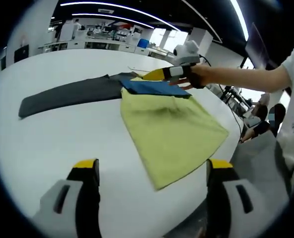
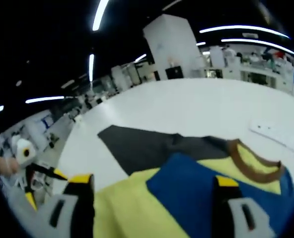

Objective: Fold the garment on the visible template until the final outline fits inside the template.

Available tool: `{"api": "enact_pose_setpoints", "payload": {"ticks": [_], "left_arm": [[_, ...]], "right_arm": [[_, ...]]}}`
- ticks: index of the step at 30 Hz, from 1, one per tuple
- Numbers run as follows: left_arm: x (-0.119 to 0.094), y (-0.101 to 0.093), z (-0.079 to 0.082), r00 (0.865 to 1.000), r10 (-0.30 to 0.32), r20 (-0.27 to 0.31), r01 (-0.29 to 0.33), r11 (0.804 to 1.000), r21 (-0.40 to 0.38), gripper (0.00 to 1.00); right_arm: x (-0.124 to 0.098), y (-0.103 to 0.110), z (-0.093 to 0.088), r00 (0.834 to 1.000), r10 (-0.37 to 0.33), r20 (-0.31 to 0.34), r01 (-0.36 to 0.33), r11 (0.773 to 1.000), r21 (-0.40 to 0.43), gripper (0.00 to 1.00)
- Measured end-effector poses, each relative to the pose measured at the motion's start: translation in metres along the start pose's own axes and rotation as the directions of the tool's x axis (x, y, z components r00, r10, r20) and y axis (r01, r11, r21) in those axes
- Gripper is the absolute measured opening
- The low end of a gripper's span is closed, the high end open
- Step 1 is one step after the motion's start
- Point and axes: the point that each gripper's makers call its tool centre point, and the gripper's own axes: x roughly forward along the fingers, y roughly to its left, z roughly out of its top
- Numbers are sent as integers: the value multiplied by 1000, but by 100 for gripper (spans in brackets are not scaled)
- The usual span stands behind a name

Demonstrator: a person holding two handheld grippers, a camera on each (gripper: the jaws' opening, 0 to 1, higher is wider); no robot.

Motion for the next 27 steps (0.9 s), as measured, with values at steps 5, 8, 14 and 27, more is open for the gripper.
{"api": "enact_pose_setpoints", "payload": {"ticks": [5,8,14,27], "left_arm": [[-1,0,0,1000,1,4,-1,1000,2,86],[0,0,1,1000,0,6,0,1000,3,86],[3,-1,4,1000,-8,12,7,1000,5,86],[9,-4,7,1000,-27,10,26,1000,17,86]], "right_arm": [[-16,-15,-2,1000,-25,8,25,999,20,98],[-32,-31,-3,998,-57,27,55,997,55,95],[-67,-60,-11,992,-119,38,114,988,102,94],[-130,-104,-38,976,-217,33,207,959,192,88]]}}
